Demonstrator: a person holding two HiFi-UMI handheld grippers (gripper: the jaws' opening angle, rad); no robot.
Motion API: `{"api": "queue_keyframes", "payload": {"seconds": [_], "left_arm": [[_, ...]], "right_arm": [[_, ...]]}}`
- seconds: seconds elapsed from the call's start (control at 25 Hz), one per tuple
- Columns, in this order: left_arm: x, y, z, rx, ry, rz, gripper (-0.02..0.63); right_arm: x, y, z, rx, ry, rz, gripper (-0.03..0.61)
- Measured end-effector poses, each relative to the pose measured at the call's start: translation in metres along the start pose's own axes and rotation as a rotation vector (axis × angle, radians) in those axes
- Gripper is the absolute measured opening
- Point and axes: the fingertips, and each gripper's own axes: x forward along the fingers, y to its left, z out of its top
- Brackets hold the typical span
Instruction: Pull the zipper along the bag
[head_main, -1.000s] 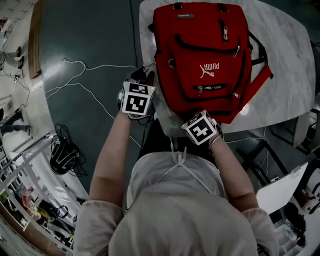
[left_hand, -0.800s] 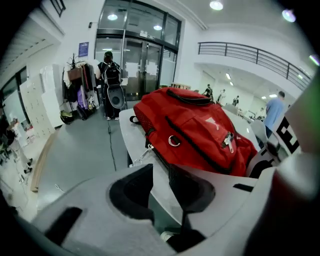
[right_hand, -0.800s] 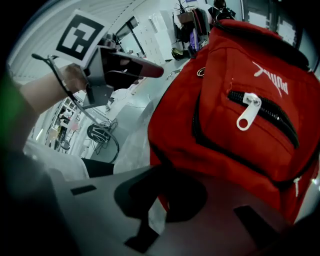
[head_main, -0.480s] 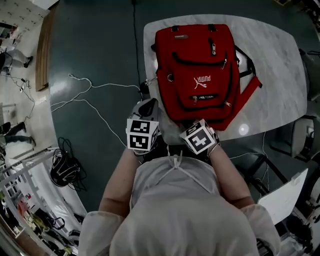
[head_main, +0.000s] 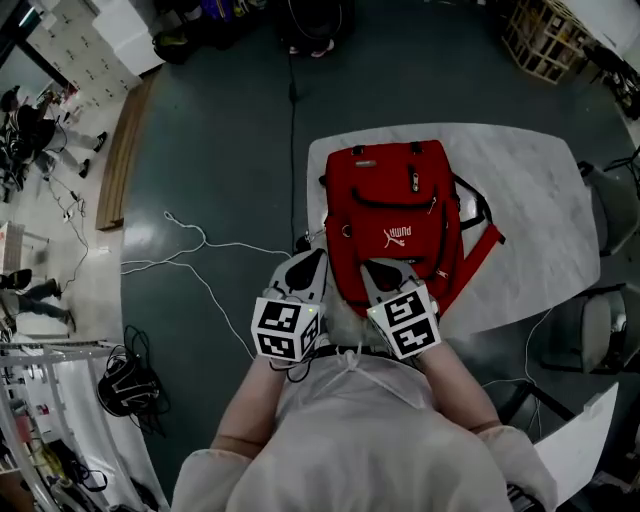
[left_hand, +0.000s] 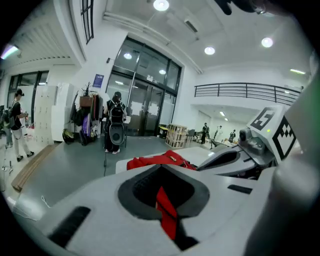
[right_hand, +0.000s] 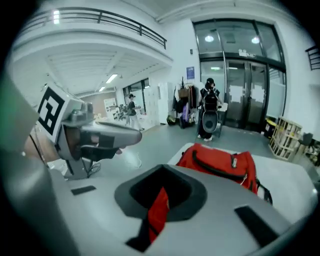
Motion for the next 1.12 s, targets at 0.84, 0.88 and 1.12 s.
{"api": "queue_keyframes", "payload": {"seconds": [0.84, 0.88, 1.12], "left_arm": [[-0.029, -0.033, 0.086, 0.203, -0.223, 0.051, 0.02], [-0.029, -0.033, 0.086, 0.204, -0.221, 0.051, 0.02], [-0.03, -0.033, 0.086, 0.197, -0.216, 0.059, 0.02]], "right_arm": [[-0.054, -0.008, 0.08, -0.074, -0.335, -0.101, 0.026], [-0.054, -0.008, 0.079, -0.078, -0.334, -0.104, 0.026], [-0.055, -0.006, 0.077, -0.028, -0.347, -0.09, 0.026]]}}
